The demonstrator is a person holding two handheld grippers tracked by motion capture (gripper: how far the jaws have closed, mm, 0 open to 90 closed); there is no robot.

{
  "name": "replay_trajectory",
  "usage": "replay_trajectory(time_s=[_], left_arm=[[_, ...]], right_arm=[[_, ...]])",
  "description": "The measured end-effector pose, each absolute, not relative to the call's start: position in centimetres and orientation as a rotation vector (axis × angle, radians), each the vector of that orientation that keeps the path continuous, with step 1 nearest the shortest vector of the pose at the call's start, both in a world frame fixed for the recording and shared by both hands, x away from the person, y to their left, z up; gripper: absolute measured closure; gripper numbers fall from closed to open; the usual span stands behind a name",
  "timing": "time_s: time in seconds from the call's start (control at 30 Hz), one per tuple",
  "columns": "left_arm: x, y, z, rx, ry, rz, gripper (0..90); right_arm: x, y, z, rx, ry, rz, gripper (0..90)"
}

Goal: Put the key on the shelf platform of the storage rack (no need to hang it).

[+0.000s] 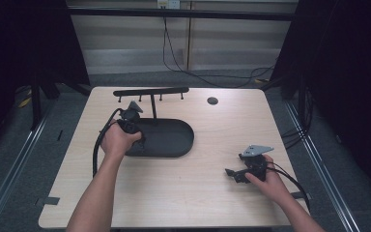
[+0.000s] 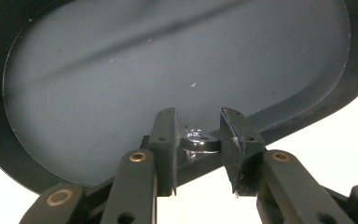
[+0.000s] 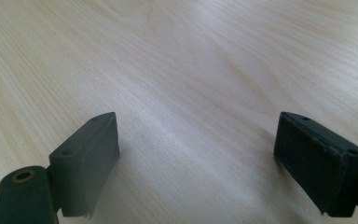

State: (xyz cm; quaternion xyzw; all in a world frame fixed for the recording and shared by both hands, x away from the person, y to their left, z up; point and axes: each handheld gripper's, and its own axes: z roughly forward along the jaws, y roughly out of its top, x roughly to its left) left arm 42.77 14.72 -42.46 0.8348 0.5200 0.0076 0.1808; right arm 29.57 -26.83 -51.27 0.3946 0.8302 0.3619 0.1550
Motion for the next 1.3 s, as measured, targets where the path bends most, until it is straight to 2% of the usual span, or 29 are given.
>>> replay_trajectory(time_s=[1.3], left_arm=[[43.6,14.3,-44.2,2.329,1.441,0.086,66.6]], right_arm=[[29.6,-26.9,-51.3,1.128,2.38,1.036,13.6]])
